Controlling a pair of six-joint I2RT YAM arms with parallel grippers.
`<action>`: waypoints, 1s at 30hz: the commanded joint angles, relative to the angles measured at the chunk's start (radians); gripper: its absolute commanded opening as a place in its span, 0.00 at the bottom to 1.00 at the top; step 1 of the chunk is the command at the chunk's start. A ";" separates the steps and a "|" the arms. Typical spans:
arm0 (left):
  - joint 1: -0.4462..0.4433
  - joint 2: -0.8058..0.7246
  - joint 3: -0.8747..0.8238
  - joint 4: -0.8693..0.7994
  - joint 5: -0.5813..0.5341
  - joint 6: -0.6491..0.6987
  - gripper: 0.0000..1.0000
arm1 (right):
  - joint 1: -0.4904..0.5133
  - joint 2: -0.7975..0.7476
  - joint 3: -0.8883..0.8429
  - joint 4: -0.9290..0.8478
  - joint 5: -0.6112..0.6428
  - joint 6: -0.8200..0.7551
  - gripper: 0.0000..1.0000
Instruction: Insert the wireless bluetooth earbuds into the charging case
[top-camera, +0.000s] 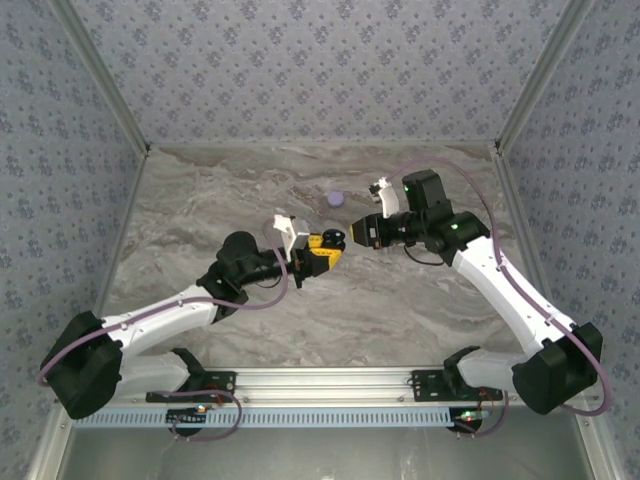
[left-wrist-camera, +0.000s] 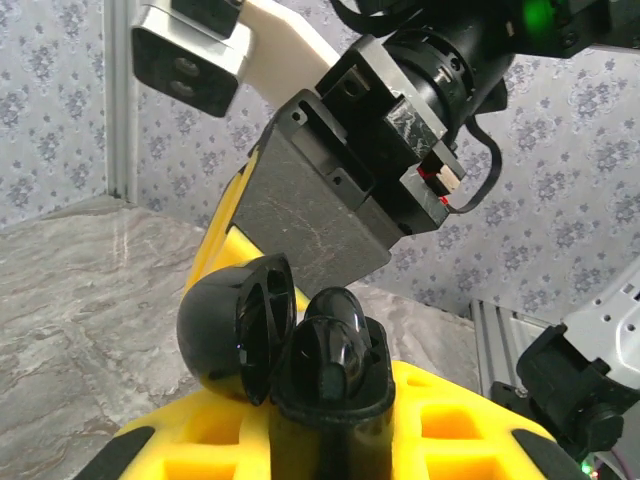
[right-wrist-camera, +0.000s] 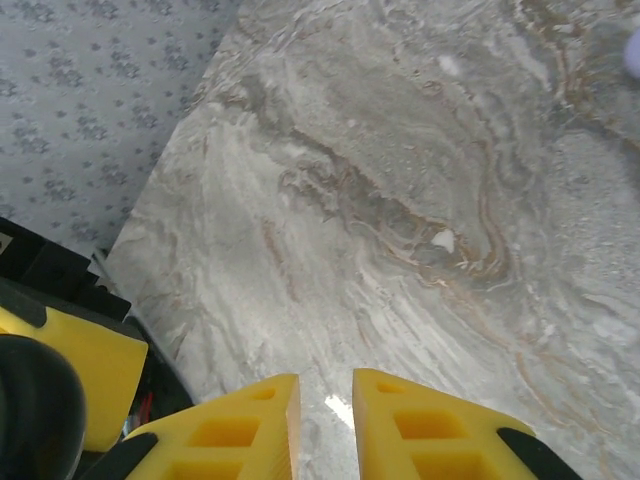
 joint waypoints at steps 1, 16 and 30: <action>-0.009 0.009 0.032 0.053 0.053 -0.004 0.06 | -0.008 0.007 -0.002 0.022 -0.079 -0.020 0.20; -0.020 0.013 0.029 0.053 0.066 -0.008 0.06 | -0.011 -0.003 -0.046 0.141 -0.242 0.017 0.19; -0.021 0.025 0.019 0.020 -0.035 -0.021 0.06 | -0.009 -0.062 -0.065 0.154 -0.297 -0.005 0.20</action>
